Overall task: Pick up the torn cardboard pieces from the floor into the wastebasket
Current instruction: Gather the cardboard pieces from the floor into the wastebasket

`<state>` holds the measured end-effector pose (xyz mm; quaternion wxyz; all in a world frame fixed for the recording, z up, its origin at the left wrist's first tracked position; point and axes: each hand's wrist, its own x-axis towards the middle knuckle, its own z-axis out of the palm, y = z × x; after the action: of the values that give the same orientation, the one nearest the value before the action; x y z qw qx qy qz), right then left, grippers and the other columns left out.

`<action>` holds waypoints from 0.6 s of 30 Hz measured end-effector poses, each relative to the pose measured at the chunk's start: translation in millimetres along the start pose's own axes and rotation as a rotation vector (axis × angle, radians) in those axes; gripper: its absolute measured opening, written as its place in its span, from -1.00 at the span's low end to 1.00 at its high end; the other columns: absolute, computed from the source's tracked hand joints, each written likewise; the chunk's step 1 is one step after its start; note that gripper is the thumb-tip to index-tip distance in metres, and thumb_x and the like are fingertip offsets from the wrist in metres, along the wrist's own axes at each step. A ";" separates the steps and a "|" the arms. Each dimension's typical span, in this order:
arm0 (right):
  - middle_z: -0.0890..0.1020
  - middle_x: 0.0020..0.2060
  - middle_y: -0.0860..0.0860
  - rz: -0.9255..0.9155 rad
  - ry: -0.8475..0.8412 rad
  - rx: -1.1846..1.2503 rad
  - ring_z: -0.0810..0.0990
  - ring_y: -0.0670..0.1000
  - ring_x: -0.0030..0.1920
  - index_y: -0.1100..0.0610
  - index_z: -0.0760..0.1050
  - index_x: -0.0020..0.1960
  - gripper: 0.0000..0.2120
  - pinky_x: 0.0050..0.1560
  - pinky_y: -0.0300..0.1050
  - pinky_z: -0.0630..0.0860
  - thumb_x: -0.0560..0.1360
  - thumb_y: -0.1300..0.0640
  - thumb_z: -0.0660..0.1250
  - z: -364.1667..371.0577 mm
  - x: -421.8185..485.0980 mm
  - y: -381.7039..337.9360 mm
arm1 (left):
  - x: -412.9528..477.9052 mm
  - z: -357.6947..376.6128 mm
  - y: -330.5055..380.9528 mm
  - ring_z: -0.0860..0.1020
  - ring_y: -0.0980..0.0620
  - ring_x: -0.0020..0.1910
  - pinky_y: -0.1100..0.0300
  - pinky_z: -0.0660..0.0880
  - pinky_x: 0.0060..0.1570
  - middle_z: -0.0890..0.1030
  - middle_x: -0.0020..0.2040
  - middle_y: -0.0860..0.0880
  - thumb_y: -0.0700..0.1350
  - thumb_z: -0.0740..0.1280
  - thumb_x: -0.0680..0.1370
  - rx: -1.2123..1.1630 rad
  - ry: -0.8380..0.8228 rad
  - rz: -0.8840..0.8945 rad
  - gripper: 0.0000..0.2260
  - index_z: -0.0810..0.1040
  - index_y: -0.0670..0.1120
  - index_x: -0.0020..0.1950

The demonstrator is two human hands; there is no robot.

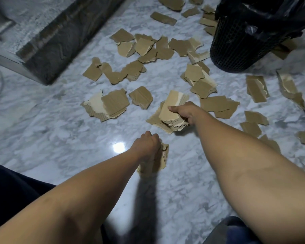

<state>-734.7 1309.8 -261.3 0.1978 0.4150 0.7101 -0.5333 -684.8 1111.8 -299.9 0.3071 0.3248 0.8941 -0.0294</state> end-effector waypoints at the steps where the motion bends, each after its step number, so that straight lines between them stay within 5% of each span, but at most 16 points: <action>1: 0.66 0.12 0.22 0.002 0.036 -0.067 0.67 0.25 0.07 0.26 0.52 0.24 -0.13 0.12 0.26 0.62 0.12 -0.18 0.71 10.4 -1.6 2.4 | 0.5 0.9 0.1 0.44 -0.19 0.04 0.02 0.38 -0.29 0.41 0.09 -0.14 -0.07 0.43 0.35 -0.005 -0.005 -0.013 -0.57 0.45 -0.12 0.17; 3: 0.48 0.31 0.18 -0.017 0.105 -0.314 0.52 0.25 0.27 0.22 0.43 0.37 0.00 0.28 0.15 0.53 0.13 -0.31 0.64 27.1 -10.7 3.2 | 1.2 2.7 -1.4 0.43 -0.18 -0.01 0.03 0.32 -0.31 0.40 0.10 -0.15 -0.07 0.41 0.33 -0.044 -0.025 -0.037 -0.54 0.42 -0.13 0.19; 6: 0.36 0.38 0.16 -0.038 0.177 -0.529 0.44 0.19 0.34 0.23 0.38 0.40 -0.17 0.30 0.05 0.49 0.36 -0.28 0.52 41.0 -14.2 6.9 | -3.0 0.0 -2.7 0.46 -0.18 0.01 0.04 0.36 -0.25 0.45 0.12 -0.18 -0.09 0.39 0.37 -0.089 -0.048 -0.081 -0.54 0.37 -0.17 0.21; 11: 0.63 0.14 0.18 -0.072 0.104 -0.485 0.62 0.19 0.14 0.28 0.49 0.24 -0.33 0.14 0.09 0.63 0.33 -0.11 0.61 46.5 -14.3 5.6 | -3.4 -1.0 -0.1 0.47 -0.17 0.12 0.02 0.44 -0.10 0.49 0.15 -0.14 -0.06 0.40 0.43 -0.155 -0.081 -0.134 -0.54 0.36 -0.16 0.26; 15: 0.67 -0.02 0.16 -0.102 0.102 -0.536 0.66 0.15 -0.05 0.22 0.44 -0.04 -0.52 0.07 0.05 0.66 0.34 -0.06 0.61 49.3 -18.0 3.7 | -1.6 -1.2 0.4 0.33 -0.19 0.23 -0.06 0.45 0.13 0.35 0.27 -0.16 -0.02 0.33 0.47 -0.128 -0.085 -0.185 -0.52 0.35 -0.18 0.33; 18: 0.65 -0.13 0.12 -0.092 0.095 -0.515 0.67 0.16 -0.05 0.21 0.42 -0.05 -0.51 0.07 0.07 0.66 0.32 -0.04 0.62 50.0 -17.5 4.5 | -1.5 -1.1 0.3 0.26 -0.18 0.28 -0.11 0.40 0.13 0.27 0.26 -0.14 0.03 0.37 0.46 -0.148 -0.072 -0.248 -0.44 0.29 -0.18 0.37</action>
<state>-729.1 1257.5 -269.0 0.2390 0.3426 0.8491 -0.3234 -684.2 1111.5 -298.2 0.3561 0.1872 0.9154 -0.0126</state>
